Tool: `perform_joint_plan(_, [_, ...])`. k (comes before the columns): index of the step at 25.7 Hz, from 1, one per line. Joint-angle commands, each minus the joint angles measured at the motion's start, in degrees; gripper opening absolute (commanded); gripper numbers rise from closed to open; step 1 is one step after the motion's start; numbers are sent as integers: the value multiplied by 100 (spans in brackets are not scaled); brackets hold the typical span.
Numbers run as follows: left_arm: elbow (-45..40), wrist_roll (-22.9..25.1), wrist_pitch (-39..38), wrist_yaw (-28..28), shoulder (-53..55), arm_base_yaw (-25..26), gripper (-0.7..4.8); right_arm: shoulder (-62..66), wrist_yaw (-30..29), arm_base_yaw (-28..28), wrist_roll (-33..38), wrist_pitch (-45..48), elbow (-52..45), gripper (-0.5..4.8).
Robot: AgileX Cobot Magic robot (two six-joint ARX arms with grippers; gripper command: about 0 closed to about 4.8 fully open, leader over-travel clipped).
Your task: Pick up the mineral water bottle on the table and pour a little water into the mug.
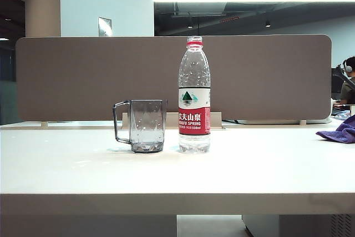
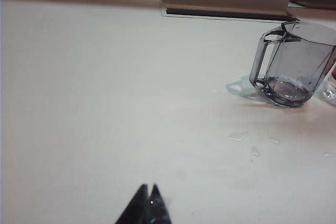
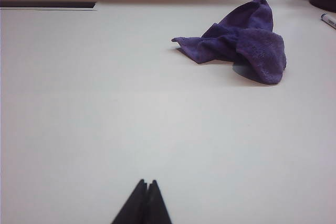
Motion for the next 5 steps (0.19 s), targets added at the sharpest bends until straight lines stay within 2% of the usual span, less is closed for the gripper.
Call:
perform_joint_plan(1, [-2, 39, 15, 28, 4, -11, -5, -9, -9, -4, -11, 74, -44, -1])
perform_joint_plan(5, [-2, 39, 15, 28, 4, -11, -5, -9, -9, -4, -11, 74, -44, -1])
